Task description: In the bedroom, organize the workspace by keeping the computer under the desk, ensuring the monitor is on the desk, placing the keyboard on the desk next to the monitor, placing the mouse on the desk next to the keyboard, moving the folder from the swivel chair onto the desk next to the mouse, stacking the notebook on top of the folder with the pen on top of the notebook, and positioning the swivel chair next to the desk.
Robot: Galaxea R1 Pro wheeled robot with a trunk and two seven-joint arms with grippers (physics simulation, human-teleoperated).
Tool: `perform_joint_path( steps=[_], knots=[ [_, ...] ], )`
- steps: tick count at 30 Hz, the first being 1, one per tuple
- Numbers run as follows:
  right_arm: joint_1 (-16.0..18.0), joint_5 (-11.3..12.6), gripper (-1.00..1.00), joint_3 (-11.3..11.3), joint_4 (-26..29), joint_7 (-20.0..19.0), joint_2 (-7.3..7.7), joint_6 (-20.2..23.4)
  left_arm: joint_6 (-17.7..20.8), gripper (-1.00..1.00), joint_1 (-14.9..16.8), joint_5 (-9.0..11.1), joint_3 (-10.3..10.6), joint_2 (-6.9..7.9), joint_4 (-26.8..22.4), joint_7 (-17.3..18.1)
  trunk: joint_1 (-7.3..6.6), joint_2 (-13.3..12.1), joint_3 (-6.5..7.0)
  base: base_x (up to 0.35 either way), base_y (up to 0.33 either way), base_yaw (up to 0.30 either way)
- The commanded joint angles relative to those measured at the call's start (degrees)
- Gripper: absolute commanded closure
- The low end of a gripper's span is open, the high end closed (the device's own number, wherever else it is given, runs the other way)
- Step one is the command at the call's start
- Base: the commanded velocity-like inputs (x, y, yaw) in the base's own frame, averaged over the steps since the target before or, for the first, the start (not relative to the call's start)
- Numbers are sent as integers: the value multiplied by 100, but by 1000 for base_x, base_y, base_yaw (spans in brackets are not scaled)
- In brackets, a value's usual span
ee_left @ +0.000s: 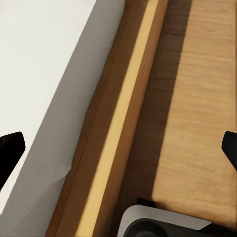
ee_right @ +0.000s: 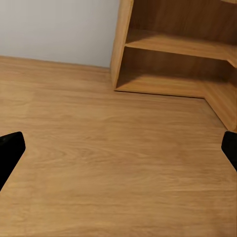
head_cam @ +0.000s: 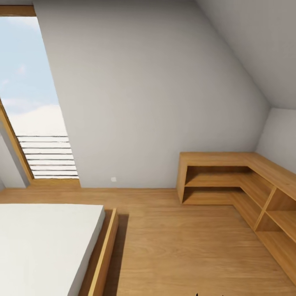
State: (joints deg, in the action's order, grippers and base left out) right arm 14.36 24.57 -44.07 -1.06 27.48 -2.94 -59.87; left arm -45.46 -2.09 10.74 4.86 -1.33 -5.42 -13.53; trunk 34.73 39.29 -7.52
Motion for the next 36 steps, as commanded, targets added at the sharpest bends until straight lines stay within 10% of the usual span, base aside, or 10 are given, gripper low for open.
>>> perform_joint_path(
  steps=[1, 36],
  knots=[
    [6, 22, -100, -49, -11, 28, -3, -13, -7, -100, -2, 51, 50, 1, -12, -18, 5, 6, -5, 325, 0, -129],
    [6, 20, -100, -49, -13, 21, 3, -13, -7, -100, -2, 51, 56, -2, -12, -18, 5, 6, 74, 325, 0, -76]
  ],
)
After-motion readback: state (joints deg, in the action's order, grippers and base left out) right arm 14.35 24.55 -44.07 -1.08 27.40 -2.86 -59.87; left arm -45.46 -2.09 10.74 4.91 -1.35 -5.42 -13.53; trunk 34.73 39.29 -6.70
